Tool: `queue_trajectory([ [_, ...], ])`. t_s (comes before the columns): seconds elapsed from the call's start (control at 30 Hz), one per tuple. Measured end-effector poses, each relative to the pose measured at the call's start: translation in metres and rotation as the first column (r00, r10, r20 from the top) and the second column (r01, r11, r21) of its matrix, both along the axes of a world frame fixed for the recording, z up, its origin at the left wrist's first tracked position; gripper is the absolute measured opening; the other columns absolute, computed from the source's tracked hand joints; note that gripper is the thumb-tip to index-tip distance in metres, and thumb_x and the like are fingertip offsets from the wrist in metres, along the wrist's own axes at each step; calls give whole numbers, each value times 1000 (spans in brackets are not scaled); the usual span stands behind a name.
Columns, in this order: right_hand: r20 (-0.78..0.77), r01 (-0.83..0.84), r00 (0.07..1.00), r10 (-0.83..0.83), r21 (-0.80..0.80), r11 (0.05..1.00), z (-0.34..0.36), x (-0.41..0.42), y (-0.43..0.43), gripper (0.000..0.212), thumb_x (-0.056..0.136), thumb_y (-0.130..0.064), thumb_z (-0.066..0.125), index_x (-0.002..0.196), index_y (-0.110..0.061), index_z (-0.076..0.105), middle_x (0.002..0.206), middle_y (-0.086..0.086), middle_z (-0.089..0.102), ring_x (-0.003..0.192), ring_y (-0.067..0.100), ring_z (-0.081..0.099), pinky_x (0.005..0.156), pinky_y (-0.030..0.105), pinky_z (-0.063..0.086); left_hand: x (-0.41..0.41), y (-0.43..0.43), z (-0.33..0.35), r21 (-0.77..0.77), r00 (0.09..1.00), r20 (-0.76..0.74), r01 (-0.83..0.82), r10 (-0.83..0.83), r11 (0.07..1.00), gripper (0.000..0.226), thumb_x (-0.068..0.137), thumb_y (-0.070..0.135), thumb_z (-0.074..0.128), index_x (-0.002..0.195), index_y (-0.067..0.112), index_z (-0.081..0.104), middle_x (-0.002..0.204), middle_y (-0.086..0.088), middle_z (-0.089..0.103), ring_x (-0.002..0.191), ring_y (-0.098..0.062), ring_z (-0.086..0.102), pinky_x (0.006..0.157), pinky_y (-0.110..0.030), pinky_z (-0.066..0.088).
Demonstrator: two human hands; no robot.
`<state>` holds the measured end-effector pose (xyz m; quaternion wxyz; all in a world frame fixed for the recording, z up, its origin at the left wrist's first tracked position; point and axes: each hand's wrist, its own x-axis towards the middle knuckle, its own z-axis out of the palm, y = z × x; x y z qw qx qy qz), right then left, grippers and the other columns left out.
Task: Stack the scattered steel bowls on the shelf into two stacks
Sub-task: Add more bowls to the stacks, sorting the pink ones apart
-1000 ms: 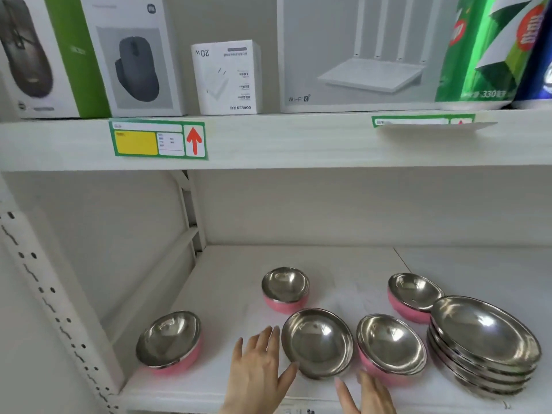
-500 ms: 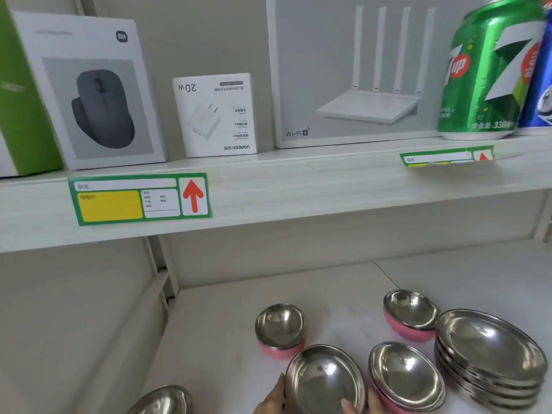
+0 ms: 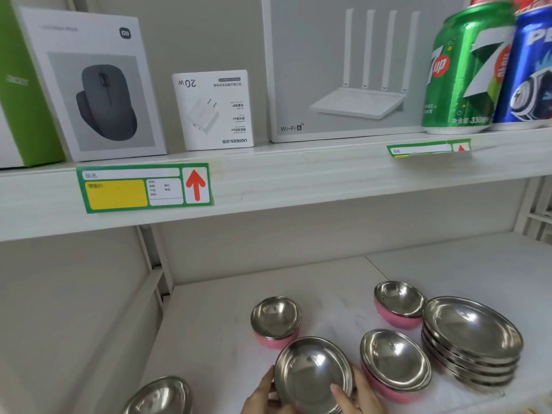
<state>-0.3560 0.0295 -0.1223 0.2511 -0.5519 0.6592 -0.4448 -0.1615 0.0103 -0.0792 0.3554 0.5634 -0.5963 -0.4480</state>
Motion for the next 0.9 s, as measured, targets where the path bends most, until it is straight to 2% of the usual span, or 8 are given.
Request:
queue_trajectory([
  [0.07, -38, -5, 999, 5, 7, 1000, 18, 4, 5, 70, 41, -71, 78, 102, -78, 44, 91, -52, 54, 75, -26, 55, 65, -3, 43, 4, 2, -6, -14, 1000, 27, -14, 15, 1000, 76, 60, 44, 73, 133, 38, 51, 100, 14, 68, 76, 10, 66, 69, 1, 41],
  [0.1, 0, 11, 1000, -11, 8, 1000, 24, 7, 8, 70, 45, -68, 78, 108, -71, 48, 85, -44, 61, 73, -25, 55, 64, -2, 43, 6, 6, -3, 2, 1000, 18, 1, -2, 1000, 81, 60, 43, 73, 137, 37, 48, 104, 15, 67, 76, 11, 66, 68, 0, 43],
  [0.17, 96, 10, 995, -17, 75, 997, 24, 3, 7, 65, 67, -37, 80, 126, -39, 53, 94, -25, 65, 74, -23, 56, 63, -1, 43, 10, 10, 4, 32, 999, 18, 34, -34, 999, 91, 60, 45, 73, 143, 32, 40, 110, 14, 65, 79, 9, 67, 70, -2, 45],
  [0.23, 64, -17, 998, 11, 97, 995, 30, 1, 12, 54, 76, -28, 74, 124, -33, 51, 101, -11, 68, 78, -21, 57, 65, 0, 43, 11, 12, 13, 47, 998, 33, 54, -56, 997, 98, 58, 49, 71, 146, 30, 33, 113, 14, 64, 81, 6, 68, 74, -4, 46],
  [0.37, -14, -18, 1000, 20, 114, 993, 51, -3, 21, 46, 79, -34, 71, 115, -43, 45, 94, -14, 64, 77, -22, 56, 64, -2, 40, 6, 17, 21, 25, 995, 85, 44, -47, 999, 87, 74, 31, 73, 148, 24, 30, 116, 10, 64, 78, 1, 70, 71, -4, 45],
  [0.57, -154, -81, 984, 94, 89, 993, 76, -27, 26, 51, 84, -50, 58, 130, -30, 46, 117, -6, 65, 107, 14, 61, 87, 23, 44, -17, 32, 35, -50, 997, 78, -12, 16, 999, 77, 78, 24, 74, 144, 28, 36, 110, 13, 66, 73, -2, 71, 70, -8, 48],
  [0.8, -161, -160, 974, 162, 30, 987, 103, -74, 30, 42, 84, -52, 55, 120, -31, 52, 112, -11, 63, 112, 14, 55, 91, 27, 42, -69, 62, 68, -158, 993, -29, -114, 111, 981, 59, 80, 20, 71, 124, 47, 42, 102, 13, 67, 67, -4, 69, 72, -19, 47],
  [0.9, -198, -198, 961, 194, 2, 980, 117, -99, 34, 41, 84, -54, 52, 118, -31, 52, 107, -10, 64, 108, 14, 56, 91, 29, 44, -95, 71, 78, -195, 991, -54, -134, 126, 972, 58, 84, 18, 69, 125, 48, 41, 103, 11, 68, 62, -2, 66, 67, -13, 46],
])
